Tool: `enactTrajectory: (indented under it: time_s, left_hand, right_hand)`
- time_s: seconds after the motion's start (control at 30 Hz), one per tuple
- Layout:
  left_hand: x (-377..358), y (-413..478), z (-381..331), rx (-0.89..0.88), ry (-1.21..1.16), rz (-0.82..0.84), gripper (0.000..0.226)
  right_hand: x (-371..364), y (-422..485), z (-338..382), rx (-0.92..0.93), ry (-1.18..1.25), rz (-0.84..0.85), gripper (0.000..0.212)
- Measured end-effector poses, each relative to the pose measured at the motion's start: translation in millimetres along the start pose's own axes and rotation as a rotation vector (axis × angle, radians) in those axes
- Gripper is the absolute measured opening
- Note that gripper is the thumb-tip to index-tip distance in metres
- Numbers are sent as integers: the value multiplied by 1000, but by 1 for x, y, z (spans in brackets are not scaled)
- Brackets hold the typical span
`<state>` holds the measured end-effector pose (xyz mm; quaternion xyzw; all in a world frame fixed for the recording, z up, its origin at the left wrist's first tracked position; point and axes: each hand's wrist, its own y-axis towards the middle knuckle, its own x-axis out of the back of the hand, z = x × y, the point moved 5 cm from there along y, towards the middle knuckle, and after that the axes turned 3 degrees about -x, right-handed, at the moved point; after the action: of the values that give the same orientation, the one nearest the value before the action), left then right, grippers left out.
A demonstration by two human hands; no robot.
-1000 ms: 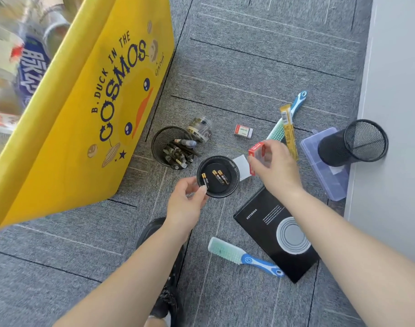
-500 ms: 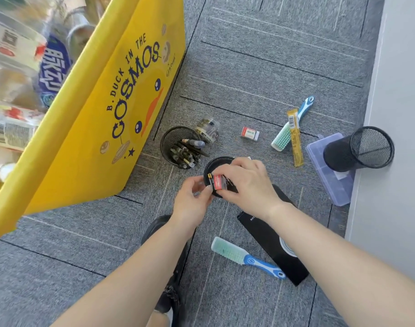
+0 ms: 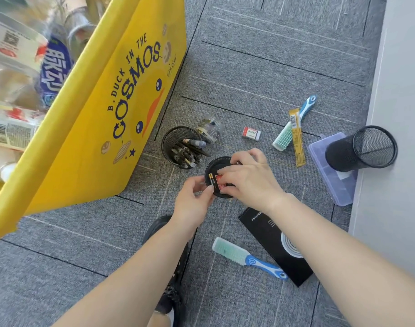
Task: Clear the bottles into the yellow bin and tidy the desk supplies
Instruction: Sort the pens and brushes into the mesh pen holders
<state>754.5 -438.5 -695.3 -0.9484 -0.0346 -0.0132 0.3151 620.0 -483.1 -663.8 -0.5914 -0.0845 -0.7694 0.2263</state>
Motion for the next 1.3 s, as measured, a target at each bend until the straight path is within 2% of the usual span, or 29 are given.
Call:
enactTrajectory:
  time_s: [0.07, 0.17, 0.27, 0.33, 0.43, 0.5, 0.53, 0.6, 0.67, 0.77, 0.83, 0.93, 1.0, 1.07, 1.13, 1.17, 1.23, 1.3]
  left_hand:
    - [0, 0, 1, 4, -5, 1, 22]
    - [0, -1, 0, 4, -6, 3, 22]
    - [2, -2, -3, -6, 8, 2, 21]
    - [2, -1, -4, -10, 10, -5, 21]
    - [-1, 3, -3, 1, 16, -27, 23]
    - [-3, 6, -4, 13, 45, -35, 25]
    - [-3, 7, -4, 14, 64, -35, 27]
    - [-4, 10, -5, 4, 86, -30, 29]
    - [-4, 11, -4, 4, 92, -21, 32]
    - [-3, 11, -1, 29, 46, -5, 33]
    - [-3, 11, -1, 30, 35, 2, 33]
    - [-3, 12, -1, 32, 39, 1, 33]
    - [-3, 12, -1, 35, 33, -1, 33]
    - [-4, 11, -2, 36, 31, -2, 31]
    - [-4, 9, -3, 34, 30, -13, 28]
    - [-4, 8, -3, 32, 28, -22, 28]
    - [-4, 6, -3, 28, 25, -34, 28]
    - [-5, 6, -4, 30, 17, -40, 29]
  right_hand:
    - [0, -1, -1, 6, -12, -17, 19]
    - [0, -1, -3, 6, -17, -37, 37]
    - [-2, 2, -2, 54, -19, -67, 35]
    - [1, 3, -9, 21, 52, -162, 28]
    - [16, 5, -38, -282, 288, -365, 23]
    - [16, 10, -63, -514, 417, -396, 21]
    - [12, 15, -75, -595, 422, -333, 23]
    - [-6, 29, -91, -655, 360, -78, 34]
    - [-22, 39, -100, -632, 294, 148, 48]
    - [-36, 47, -108, -538, 130, 289, 60]
    - [-37, 49, -109, -512, 50, 242, 51]
    - [-35, 46, -106, -563, 23, 98, 23]
    - [-28, 36, -107, -701, 203, -57, 16]
    - [-10, 22, -103, -806, 527, -264, 15]
    - [10, 11, -89, -748, 854, -393, 16]
    - [19, 7, -78, -671, 948, -376, 16]
    - [26, 2, -55, -493, 902, -222, 15]
    - [20, -2, -44, -362, 668, -85, 23]
